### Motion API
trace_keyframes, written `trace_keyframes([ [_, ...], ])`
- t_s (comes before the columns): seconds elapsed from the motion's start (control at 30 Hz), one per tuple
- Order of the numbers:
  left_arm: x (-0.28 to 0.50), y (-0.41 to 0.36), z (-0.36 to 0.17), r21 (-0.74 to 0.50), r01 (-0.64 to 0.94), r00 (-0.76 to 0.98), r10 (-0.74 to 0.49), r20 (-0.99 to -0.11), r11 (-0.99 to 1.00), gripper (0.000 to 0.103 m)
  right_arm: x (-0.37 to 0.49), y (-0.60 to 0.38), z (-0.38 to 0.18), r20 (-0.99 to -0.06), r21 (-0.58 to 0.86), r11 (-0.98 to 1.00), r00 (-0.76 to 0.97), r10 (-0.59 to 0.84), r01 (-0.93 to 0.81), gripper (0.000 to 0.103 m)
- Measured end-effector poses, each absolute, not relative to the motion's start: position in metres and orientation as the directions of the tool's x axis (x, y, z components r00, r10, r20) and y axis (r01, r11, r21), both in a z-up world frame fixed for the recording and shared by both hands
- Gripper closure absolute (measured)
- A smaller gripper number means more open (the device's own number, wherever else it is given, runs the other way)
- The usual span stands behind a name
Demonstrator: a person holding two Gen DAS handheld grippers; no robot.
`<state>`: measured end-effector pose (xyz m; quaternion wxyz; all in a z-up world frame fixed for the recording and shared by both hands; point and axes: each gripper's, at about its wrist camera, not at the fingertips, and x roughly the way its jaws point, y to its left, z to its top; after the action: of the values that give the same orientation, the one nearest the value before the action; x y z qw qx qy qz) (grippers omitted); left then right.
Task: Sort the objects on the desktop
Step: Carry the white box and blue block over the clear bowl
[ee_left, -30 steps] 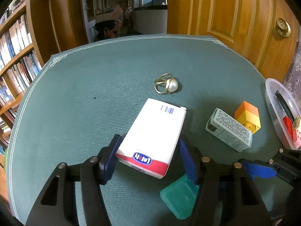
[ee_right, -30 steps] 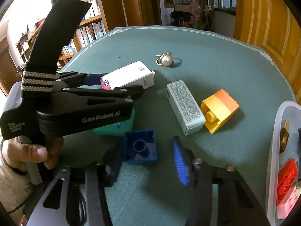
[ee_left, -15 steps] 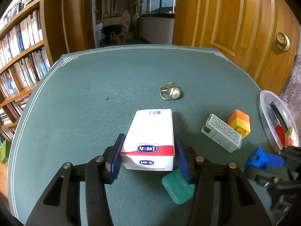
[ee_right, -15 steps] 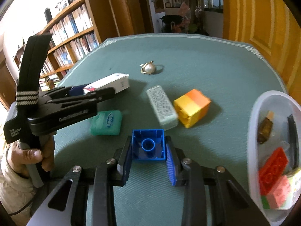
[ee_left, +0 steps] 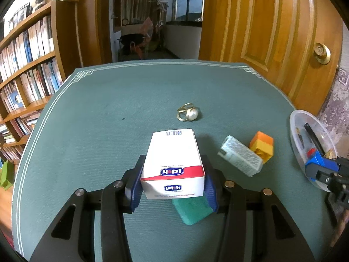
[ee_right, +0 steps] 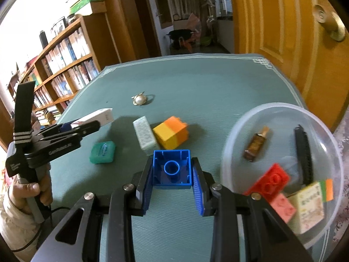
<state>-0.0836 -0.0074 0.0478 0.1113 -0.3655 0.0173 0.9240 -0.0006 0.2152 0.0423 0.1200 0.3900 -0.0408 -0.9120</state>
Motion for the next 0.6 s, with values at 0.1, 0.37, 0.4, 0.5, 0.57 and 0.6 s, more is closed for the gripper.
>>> trace_keyframes([
  [0.1, -0.079, 0.004, 0.055, -0.047, -0.24, -0.711, 0.209, -0.671, -0.97, 0.053, 0.001, 0.229, 0.047, -0.695, 0.178, -0.971, -0.679, -0.237, 0.157, 0.068],
  [0.37, -0.065, 0.043, 0.071, -0.038, -0.32, -0.708, 0.266, -0.654, -0.947, 0.052, 0.009, 0.268, 0.055, -0.674, 0.183, -0.979, -0.714, -0.188, 0.086, 0.068],
  [0.4, -0.063, 0.048, 0.073, -0.039, -0.332, -0.706, 0.276, -0.653, -0.942, 0.052, 0.009, 0.273, 0.055, -0.673, 0.187, -0.979, -0.716, -0.186, 0.078, 0.068],
  [0.5, -0.058, 0.066, 0.078, -0.038, -0.369, -0.699, 0.305, -0.647, -0.929, 0.052, 0.011, 0.287, 0.056, -0.671, 0.188, -0.981, -0.723, -0.166, 0.051, 0.068],
  [0.57, -0.055, 0.078, 0.081, -0.036, -0.392, -0.694, 0.321, -0.644, -0.919, 0.052, 0.012, 0.298, 0.057, -0.668, 0.188, -0.982, -0.729, -0.152, 0.032, 0.068],
  [0.6, -0.054, 0.085, 0.082, -0.035, -0.406, -0.691, 0.332, -0.642, -0.913, 0.052, 0.013, 0.304, 0.058, -0.667, 0.191, -0.981, -0.731, -0.145, 0.021, 0.068],
])
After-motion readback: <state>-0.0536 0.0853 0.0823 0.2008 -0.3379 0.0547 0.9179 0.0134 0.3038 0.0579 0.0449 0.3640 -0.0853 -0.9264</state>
